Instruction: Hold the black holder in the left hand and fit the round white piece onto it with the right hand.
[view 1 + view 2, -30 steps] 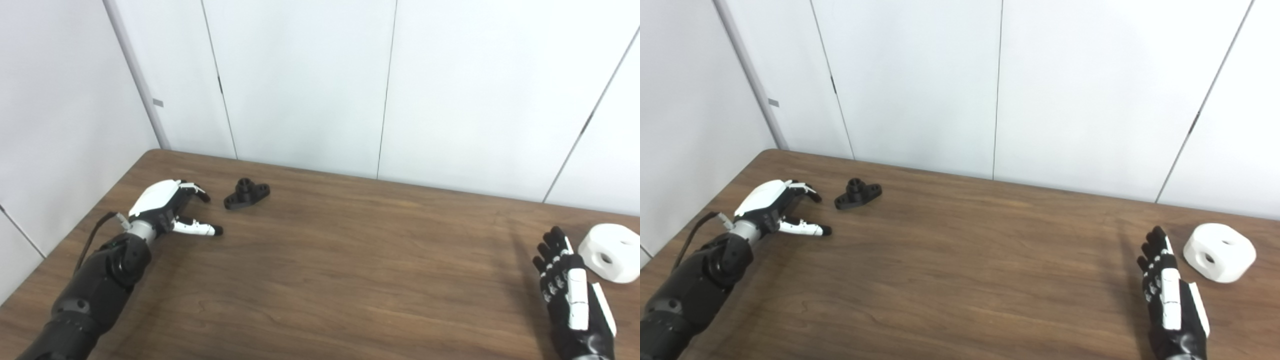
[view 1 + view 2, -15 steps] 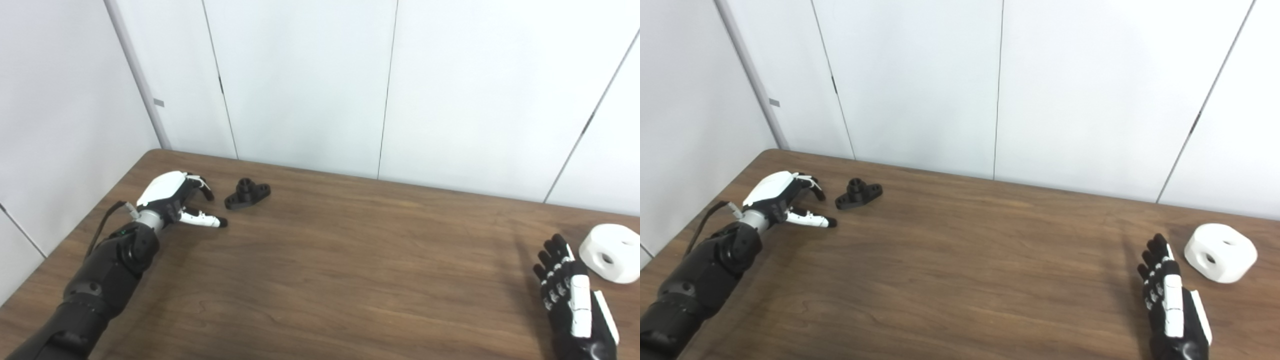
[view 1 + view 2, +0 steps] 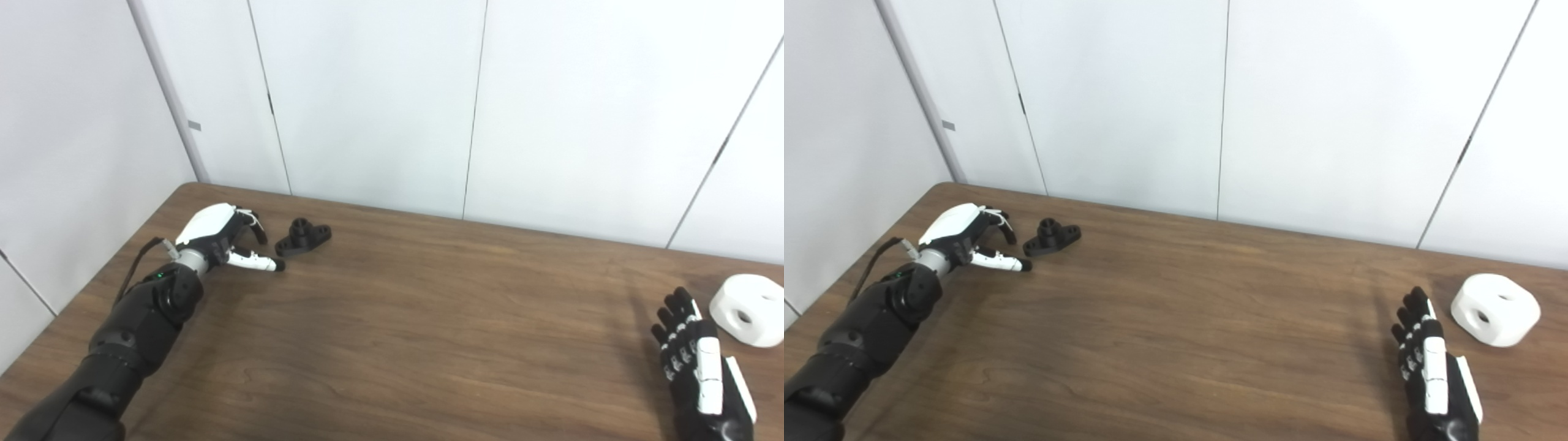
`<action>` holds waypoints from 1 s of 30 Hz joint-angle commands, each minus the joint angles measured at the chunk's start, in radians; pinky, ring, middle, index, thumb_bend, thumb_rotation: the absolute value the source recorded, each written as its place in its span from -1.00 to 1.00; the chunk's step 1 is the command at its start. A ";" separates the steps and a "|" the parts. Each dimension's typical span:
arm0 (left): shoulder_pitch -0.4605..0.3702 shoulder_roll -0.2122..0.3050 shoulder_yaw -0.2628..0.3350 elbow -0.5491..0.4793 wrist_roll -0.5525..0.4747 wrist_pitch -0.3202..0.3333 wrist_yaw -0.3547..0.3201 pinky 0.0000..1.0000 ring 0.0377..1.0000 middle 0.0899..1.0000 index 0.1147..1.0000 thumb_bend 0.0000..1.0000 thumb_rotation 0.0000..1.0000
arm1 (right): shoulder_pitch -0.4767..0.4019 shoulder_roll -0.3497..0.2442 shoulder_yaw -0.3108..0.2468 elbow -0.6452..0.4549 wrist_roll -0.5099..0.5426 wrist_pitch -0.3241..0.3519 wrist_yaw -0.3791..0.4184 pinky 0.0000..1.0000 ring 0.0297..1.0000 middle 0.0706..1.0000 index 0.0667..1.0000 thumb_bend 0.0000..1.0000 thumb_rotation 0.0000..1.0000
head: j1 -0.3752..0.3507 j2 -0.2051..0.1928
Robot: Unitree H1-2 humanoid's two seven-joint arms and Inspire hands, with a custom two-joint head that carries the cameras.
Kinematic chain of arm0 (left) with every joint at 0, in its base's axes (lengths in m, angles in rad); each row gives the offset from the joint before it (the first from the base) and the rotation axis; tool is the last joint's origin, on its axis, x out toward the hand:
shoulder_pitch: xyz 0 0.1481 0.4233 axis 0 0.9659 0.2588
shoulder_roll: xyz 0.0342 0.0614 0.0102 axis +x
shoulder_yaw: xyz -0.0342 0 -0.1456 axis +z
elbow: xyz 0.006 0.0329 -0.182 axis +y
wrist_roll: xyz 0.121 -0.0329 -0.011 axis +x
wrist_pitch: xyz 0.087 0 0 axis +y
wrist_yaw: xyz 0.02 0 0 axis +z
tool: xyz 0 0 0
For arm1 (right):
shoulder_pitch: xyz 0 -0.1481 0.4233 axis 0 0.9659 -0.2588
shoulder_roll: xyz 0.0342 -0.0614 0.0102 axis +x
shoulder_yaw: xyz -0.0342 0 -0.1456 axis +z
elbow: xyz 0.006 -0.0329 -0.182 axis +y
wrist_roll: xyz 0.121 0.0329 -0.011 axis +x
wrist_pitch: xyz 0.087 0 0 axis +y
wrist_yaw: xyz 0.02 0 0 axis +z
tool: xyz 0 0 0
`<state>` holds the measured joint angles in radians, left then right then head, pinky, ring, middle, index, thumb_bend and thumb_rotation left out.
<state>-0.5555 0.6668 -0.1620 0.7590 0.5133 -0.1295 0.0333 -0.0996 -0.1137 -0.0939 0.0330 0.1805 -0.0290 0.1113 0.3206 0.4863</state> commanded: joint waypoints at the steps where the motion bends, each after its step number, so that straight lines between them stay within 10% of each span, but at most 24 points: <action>1: -0.041 -0.003 -0.013 0.000 0.002 -0.019 0.001 1.00 0.95 0.75 0.40 0.92 -0.17 | -0.022 0.004 0.000 -0.034 0.000 -0.017 -0.005 1.00 1.00 1.00 1.00 -0.26 1.00 | -0.003 -0.001; 15: -0.051 -0.019 -0.022 -0.016 -0.005 -0.012 0.005 1.00 0.98 0.81 0.79 1.00 -0.26 | -0.017 0.010 -0.001 -0.050 -0.013 -0.016 -0.006 1.00 1.00 1.00 1.00 -0.29 1.00 | -0.007 0.001; 30: -0.058 -0.026 -0.034 0.004 -0.001 -0.027 0.010 1.00 0.96 0.80 0.69 1.00 -0.35 | -0.017 0.014 -0.002 -0.049 -0.015 -0.016 -0.009 1.00 1.00 1.00 1.00 -0.26 1.00 | -0.012 0.002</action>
<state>-0.5772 0.6401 -0.1884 0.7604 0.5096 -0.1328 0.0385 -0.0988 -0.0966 -0.0918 0.0150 0.1650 -0.0278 0.1086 0.3083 0.4863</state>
